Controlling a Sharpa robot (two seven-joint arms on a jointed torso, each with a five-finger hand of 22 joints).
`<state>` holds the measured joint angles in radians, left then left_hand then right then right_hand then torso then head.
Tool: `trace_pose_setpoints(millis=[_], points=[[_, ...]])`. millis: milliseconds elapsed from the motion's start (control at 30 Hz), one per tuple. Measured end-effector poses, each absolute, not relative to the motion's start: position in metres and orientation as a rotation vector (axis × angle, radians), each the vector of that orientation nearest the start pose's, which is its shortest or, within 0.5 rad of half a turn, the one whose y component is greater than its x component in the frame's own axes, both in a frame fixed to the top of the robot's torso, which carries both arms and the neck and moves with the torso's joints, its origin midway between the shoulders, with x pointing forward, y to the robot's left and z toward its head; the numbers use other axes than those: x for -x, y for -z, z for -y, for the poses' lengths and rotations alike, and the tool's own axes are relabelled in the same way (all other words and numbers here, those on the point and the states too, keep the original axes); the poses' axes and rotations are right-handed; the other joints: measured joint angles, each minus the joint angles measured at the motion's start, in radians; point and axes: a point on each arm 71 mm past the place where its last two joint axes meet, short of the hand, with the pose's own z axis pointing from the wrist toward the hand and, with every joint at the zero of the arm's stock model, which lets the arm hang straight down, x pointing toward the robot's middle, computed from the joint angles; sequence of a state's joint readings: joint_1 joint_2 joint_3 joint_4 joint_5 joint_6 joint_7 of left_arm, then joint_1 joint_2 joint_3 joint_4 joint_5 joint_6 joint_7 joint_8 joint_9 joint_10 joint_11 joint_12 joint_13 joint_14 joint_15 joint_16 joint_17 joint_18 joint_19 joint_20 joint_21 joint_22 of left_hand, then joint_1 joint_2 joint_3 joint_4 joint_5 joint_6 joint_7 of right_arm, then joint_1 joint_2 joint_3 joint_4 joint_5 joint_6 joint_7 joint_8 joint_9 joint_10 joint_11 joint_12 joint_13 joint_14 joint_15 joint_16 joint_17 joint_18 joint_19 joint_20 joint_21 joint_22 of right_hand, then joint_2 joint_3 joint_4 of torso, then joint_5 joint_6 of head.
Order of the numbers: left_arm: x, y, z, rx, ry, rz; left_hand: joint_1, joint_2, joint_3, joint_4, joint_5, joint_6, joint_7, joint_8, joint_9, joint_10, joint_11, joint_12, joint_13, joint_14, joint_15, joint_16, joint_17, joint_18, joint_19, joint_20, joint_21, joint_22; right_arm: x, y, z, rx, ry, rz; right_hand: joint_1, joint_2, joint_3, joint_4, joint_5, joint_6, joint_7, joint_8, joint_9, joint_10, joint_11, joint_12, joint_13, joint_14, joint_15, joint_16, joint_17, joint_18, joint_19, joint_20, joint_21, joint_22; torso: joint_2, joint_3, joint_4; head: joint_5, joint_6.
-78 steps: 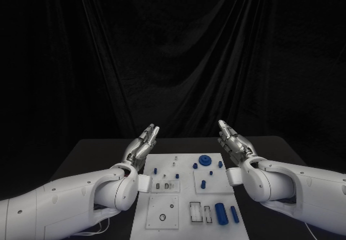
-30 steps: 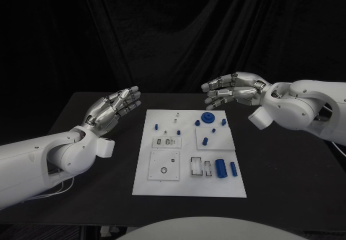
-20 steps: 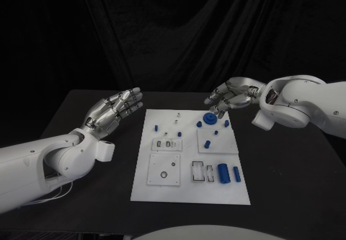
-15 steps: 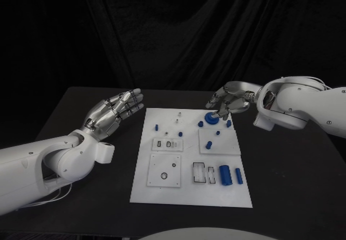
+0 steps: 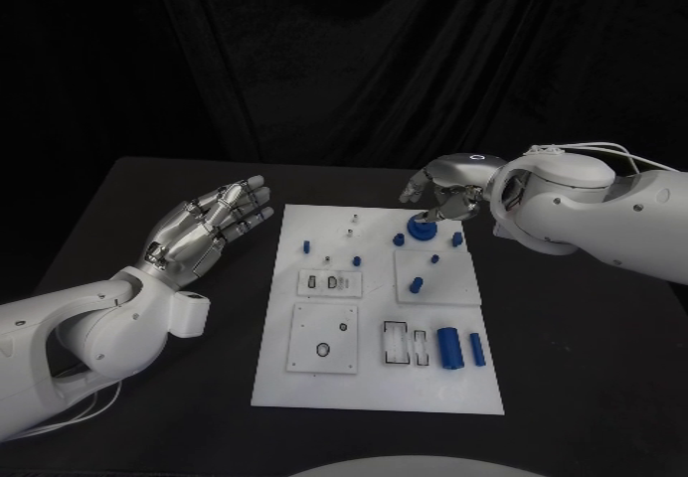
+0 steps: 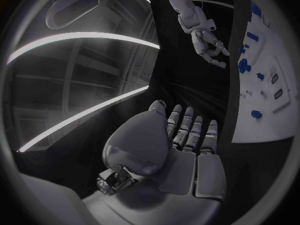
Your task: Assemble the parts on the task board
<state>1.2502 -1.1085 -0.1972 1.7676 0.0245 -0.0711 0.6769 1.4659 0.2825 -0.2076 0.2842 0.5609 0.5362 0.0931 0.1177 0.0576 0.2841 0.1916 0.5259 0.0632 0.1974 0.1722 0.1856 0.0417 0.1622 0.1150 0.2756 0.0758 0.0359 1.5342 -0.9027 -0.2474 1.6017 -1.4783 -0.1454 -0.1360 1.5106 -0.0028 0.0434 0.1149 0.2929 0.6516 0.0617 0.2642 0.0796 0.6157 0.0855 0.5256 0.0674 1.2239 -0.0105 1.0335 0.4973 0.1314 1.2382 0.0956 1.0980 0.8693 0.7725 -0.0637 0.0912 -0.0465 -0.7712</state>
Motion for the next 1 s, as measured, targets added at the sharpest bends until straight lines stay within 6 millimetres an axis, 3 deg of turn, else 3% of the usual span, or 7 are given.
trace_pose_setpoints(millis=[67,100,233,300,567,600,1000], points=[[-0.418,0.172,-0.256,1.005,1.858,-1.325,0.000,0.000,0.000,0.000,0.000,0.000,0.000,0.000,0.000,0.000,0.000,0.000,0.000,0.000,0.000,0.000,0.000,0.000,0.000,0.000,0.000,0.000,-0.492,0.107,0.211,0.403,-0.473,-1.673,-0.008,-0.008,0.009,0.009,0.000,0.004,-0.004,0.000,0.003,0.011,0.000,-0.003,0.001,0.028,-0.001,0.068,0.091,-0.002,0.021,-0.001,0.076,0.099,0.006,-0.0019,0.0035,-0.005,0.003],[-0.418,0.172,-0.256,1.005,1.858,-1.325,0.000,0.000,0.000,0.000,0.000,0.000,0.000,0.000,0.000,0.000,0.000,0.000,0.000,0.000,0.000,0.000,0.000,0.000,0.000,0.000,0.000,0.000,-0.491,0.107,0.212,0.411,-0.467,-1.659,-0.012,-0.012,0.012,0.012,0.000,0.006,-0.006,0.000,0.005,0.021,0.000,-0.004,0.002,0.042,-0.002,0.103,0.137,-0.015,0.031,-0.001,0.113,0.148,0.011,-0.0034,0.0065,-0.010,0.005],[-0.418,0.172,-0.257,1.005,1.857,-1.324,0.000,0.000,0.000,0.000,0.000,0.000,0.000,0.000,0.000,0.000,0.000,0.000,0.000,0.000,0.000,0.000,0.000,0.000,0.000,0.000,0.000,0.000,-0.490,0.106,0.212,0.429,-0.457,-1.628,-0.017,-0.017,0.020,0.020,0.000,0.006,-0.006,0.000,0.009,0.037,0.001,-0.004,0.002,0.072,-0.002,0.159,0.218,-0.016,0.054,0.000,0.171,0.229,0.024,-0.0075,0.0140,-0.023,0.015],[-0.418,0.172,-0.257,1.005,1.857,-1.324,0.002,-0.002,0.002,-0.002,0.003,0.000,0.000,0.000,0.000,0.000,0.000,0.000,0.000,0.000,0.000,0.000,0.000,0.000,0.000,0.000,0.000,0.000,-0.489,0.107,0.211,0.435,-0.456,-1.618,-0.017,-0.017,0.025,0.025,0.000,0.006,-0.005,0.000,0.010,0.046,0.000,-0.004,0.002,0.090,-0.003,0.184,0.259,-0.031,0.070,0.000,0.198,0.267,0.031,-0.0089,0.0160,-0.028,0.021],[-0.418,0.172,-0.256,1.004,1.860,-1.325,0.004,-0.004,0.003,-0.003,0.004,0.000,0.000,0.000,0.000,-0.004,0.003,-0.001,0.000,0.000,0.000,0.000,0.000,0.000,0.000,0.000,0.000,0.000,-0.486,0.118,0.212,0.453,-0.461,-1.601,-0.038,-0.048,0.036,0.040,0.012,0.028,-0.008,0.000,0.015,0.101,-0.002,-0.003,0.004,0.129,-0.009,0.235,0.344,-0.032,0.104,-0.003,0.256,0.351,0.048,-0.0110,0.0184,-0.039,0.037],[-0.418,0.172,-0.256,1.004,1.861,-1.325,0.004,-0.004,0.003,-0.003,0.004,0.000,0.000,0.000,0.000,-0.004,0.003,-0.004,0.000,0.000,0.000,0.000,0.000,0.000,0.000,0.000,0.000,0.000,-0.485,0.120,0.212,0.456,-0.462,-1.600,-0.040,-0.050,0.037,0.043,0.016,0.034,-0.009,0.000,0.017,0.105,-0.002,-0.003,0.004,0.135,-0.009,0.240,0.352,-0.046,0.106,-0.005,0.261,0.359,0.050,-0.0110,0.0184,-0.039,0.038],[-0.418,0.172,-0.255,1.002,1.872,-1.329,0.004,-0.004,0.008,-0.003,0.007,0.000,0.000,0.000,0.000,-0.007,0.007,-0.004,0.000,0.000,0.007,0.000,0.000,0.000,0.000,0.000,0.000,0.000,-0.478,0.131,0.215,0.489,-0.456,-1.590,-0.033,-0.064,0.057,0.048,0.091,0.053,-0.009,-0.023,0.026,0.096,0.000,-0.026,0.004,0.135,-0.008,0.241,0.348,-0.046,0.107,-0.006,0.261,0.368,0.046,-0.0131,0.0156,-0.032,0.023]])
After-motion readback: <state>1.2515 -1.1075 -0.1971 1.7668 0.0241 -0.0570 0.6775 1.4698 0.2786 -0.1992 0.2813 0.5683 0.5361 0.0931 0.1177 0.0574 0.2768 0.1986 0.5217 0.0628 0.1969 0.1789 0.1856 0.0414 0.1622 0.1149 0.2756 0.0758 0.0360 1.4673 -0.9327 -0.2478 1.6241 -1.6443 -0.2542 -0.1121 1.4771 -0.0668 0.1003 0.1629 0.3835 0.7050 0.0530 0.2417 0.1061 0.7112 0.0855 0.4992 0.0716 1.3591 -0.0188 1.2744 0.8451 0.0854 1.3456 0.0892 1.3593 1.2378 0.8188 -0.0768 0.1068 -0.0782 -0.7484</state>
